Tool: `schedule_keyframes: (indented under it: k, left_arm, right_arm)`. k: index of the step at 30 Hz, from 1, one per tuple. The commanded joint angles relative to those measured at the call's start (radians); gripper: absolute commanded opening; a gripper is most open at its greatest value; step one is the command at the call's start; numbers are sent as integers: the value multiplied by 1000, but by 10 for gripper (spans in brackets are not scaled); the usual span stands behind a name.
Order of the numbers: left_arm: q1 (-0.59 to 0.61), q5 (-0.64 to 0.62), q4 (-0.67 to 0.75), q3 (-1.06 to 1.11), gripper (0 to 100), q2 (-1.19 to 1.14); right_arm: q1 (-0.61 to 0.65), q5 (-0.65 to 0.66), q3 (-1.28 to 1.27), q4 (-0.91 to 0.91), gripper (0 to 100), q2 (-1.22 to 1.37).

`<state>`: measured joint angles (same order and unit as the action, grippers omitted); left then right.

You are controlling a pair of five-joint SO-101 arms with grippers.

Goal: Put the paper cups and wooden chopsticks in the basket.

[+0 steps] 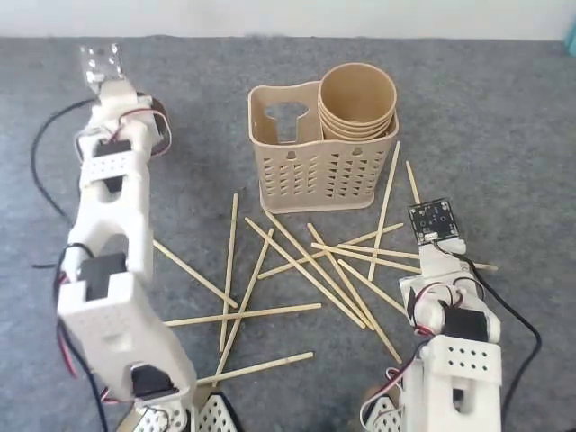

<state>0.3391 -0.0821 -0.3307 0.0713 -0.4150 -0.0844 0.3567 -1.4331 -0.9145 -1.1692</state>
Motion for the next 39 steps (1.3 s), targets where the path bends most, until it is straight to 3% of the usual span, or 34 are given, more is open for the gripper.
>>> schedule_keyframes:
  k: [1, 14, 20, 26, 31, 39]
  left_arm:
    - [-2, -9, -11, -131, 13, -31]
    - [129, -9, -11, -288, 13, -141]
    - [132, -14, -104, -288, 138, -61]
    - [144, -149, -206, -288, 192, 48]
    - [147, -149, -379, -344, 194, 98]
    - [146, -157, -864, -742, 192, 11]
  right_arm:
    - [-5, 12, -2, 27, 33, -1]
    - [-4, 12, -3, 27, 33, -1]
    - [-4, 12, -3, 27, 34, -1]
    - [-4, 12, -3, 27, 34, -1]
    - [-4, 14, -3, 27, 34, -1]
    - [-4, 34, -5, 27, 32, -1]
